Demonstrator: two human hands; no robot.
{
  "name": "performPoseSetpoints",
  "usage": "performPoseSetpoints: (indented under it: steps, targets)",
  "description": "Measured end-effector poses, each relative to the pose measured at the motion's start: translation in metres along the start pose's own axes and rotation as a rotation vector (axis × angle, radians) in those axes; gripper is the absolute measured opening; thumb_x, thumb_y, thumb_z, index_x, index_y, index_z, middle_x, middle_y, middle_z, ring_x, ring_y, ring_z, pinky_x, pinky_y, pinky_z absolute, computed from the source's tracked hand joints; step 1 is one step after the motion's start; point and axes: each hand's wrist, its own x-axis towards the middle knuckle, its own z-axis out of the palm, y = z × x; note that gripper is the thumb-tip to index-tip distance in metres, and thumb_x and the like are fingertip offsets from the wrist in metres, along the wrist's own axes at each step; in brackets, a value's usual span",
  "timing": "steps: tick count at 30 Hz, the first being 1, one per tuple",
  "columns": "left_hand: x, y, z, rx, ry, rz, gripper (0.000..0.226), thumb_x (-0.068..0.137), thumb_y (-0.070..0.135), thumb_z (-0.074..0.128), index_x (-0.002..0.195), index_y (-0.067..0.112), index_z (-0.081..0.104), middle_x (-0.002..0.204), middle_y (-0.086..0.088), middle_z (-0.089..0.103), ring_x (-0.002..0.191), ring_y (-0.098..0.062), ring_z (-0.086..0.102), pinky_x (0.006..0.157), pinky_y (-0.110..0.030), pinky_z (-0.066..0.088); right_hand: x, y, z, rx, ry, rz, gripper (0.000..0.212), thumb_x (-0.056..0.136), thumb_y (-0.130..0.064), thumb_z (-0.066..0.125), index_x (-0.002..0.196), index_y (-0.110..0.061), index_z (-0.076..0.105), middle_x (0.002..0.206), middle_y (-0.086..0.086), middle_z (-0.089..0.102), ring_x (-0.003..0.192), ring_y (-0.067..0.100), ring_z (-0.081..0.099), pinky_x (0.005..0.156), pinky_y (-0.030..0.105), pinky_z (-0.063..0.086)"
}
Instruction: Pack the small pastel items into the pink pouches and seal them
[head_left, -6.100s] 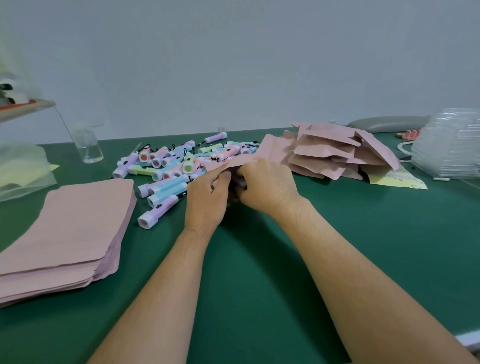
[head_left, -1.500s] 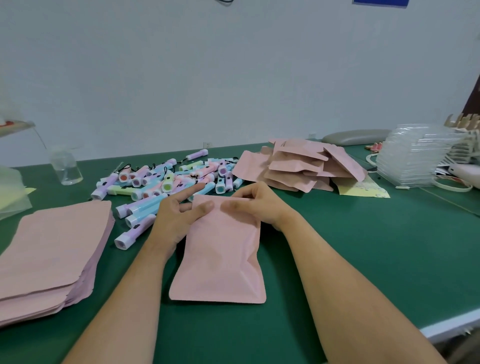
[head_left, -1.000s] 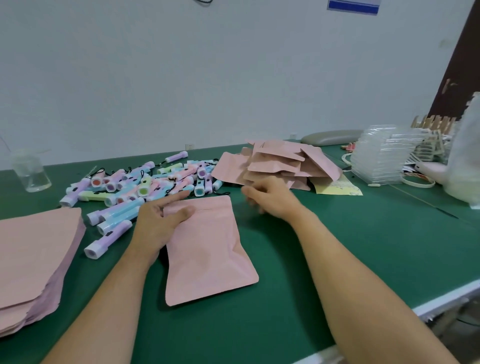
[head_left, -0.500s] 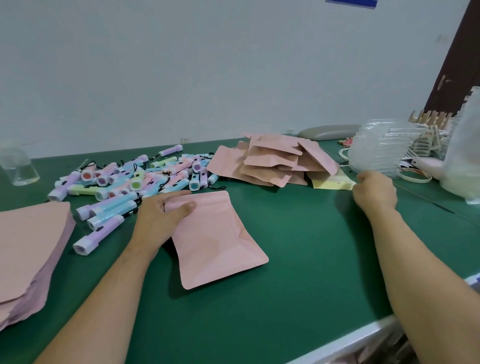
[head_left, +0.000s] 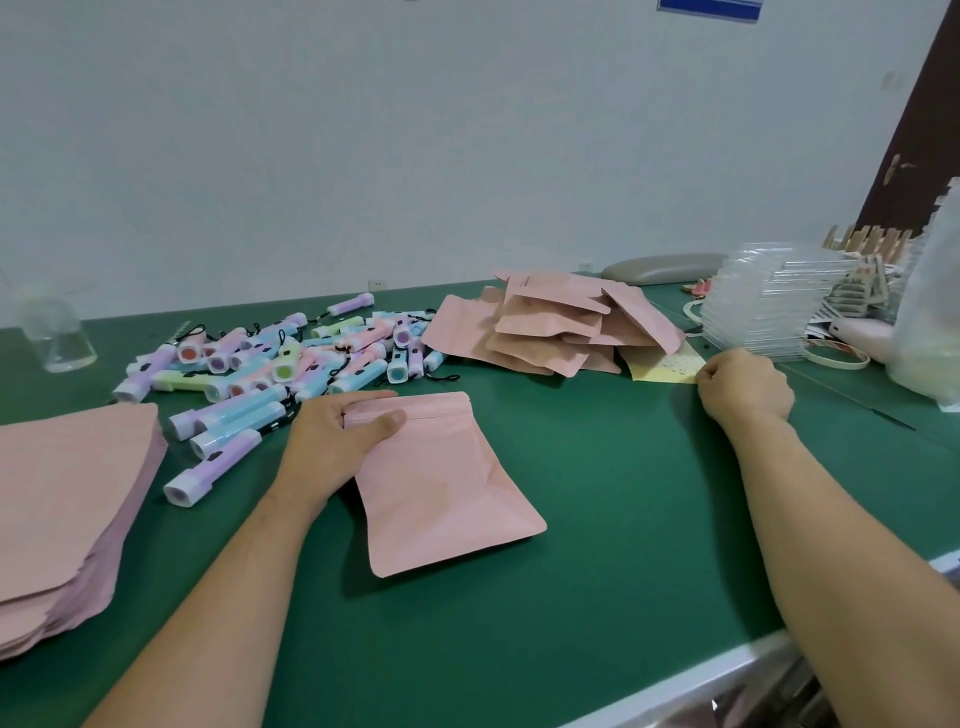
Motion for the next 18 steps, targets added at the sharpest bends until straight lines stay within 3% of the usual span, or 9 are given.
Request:
performPoseSetpoints:
  steps: [2, 7, 9, 12, 15, 18]
  targets:
    - [0.001, 0.0, -0.001, 0.014, -0.003, 0.002, 0.022, 0.085, 0.028, 0.088, 0.1, 0.04, 0.079, 0.1, 0.016, 0.077, 0.081, 0.001, 0.073, 0.063, -0.013, 0.055, 0.0, 0.0, 0.0, -0.005, 0.01, 0.01, 0.02, 0.097, -0.016, 0.056, 0.1, -0.016, 0.076, 0.091, 0.014, 0.062, 0.079, 0.036, 0.056, 0.071, 0.038, 0.048]
    - [0.002, -0.001, -0.001, 0.04, -0.007, 0.0, 0.022, 0.085, 0.03, 0.087, 0.1, 0.042, 0.079, 0.102, 0.017, 0.076, 0.089, -0.004, 0.072, 0.069, -0.018, 0.054, 0.0, -0.001, -0.001, 0.008, -0.016, 0.025, 0.024, 0.101, -0.025, 0.056, 0.111, -0.012, 0.072, 0.109, 0.018, 0.07, 0.098, 0.04, 0.066, 0.081, 0.041, 0.054]
    - [0.002, -0.002, 0.0, 0.039, -0.012, 0.0, 0.022, 0.085, 0.03, 0.087, 0.102, 0.041, 0.079, 0.101, 0.018, 0.075, 0.088, -0.002, 0.072, 0.068, -0.017, 0.053, 0.0, -0.001, -0.001, 0.042, -0.024, 0.047, 0.023, 0.101, -0.025, 0.055, 0.108, -0.009, 0.07, 0.107, 0.018, 0.07, 0.096, 0.04, 0.065, 0.078, 0.04, 0.052]
    - [0.003, -0.003, -0.001, 0.057, -0.015, 0.013, 0.023, 0.085, 0.031, 0.087, 0.1, 0.045, 0.077, 0.1, 0.022, 0.071, 0.087, -0.002, 0.069, 0.067, -0.017, 0.05, 0.003, 0.002, -0.005, 0.308, 0.017, 0.17, 0.02, 0.101, -0.018, 0.051, 0.093, -0.005, 0.063, 0.106, 0.022, 0.068, 0.089, 0.038, 0.058, 0.074, 0.037, 0.044]
    - [0.006, -0.005, -0.001, 0.061, -0.024, 0.024, 0.023, 0.085, 0.03, 0.086, 0.099, 0.045, 0.076, 0.103, 0.018, 0.071, 0.093, -0.007, 0.068, 0.071, -0.022, 0.051, 0.01, 0.016, -0.012, 0.559, 0.092, 0.325, 0.018, 0.098, -0.005, 0.048, 0.098, 0.001, 0.065, 0.113, 0.026, 0.068, 0.104, 0.042, 0.063, 0.083, 0.042, 0.052]
    - [0.006, -0.006, 0.001, 0.05, -0.026, 0.027, 0.023, 0.084, 0.028, 0.087, 0.097, 0.045, 0.076, 0.099, 0.018, 0.074, 0.09, -0.007, 0.071, 0.069, -0.021, 0.052, 0.007, 0.02, -0.015, 0.553, 0.052, 0.31, 0.028, 0.092, 0.004, 0.049, 0.105, 0.001, 0.074, 0.111, 0.025, 0.07, 0.105, 0.039, 0.066, 0.092, 0.045, 0.057]
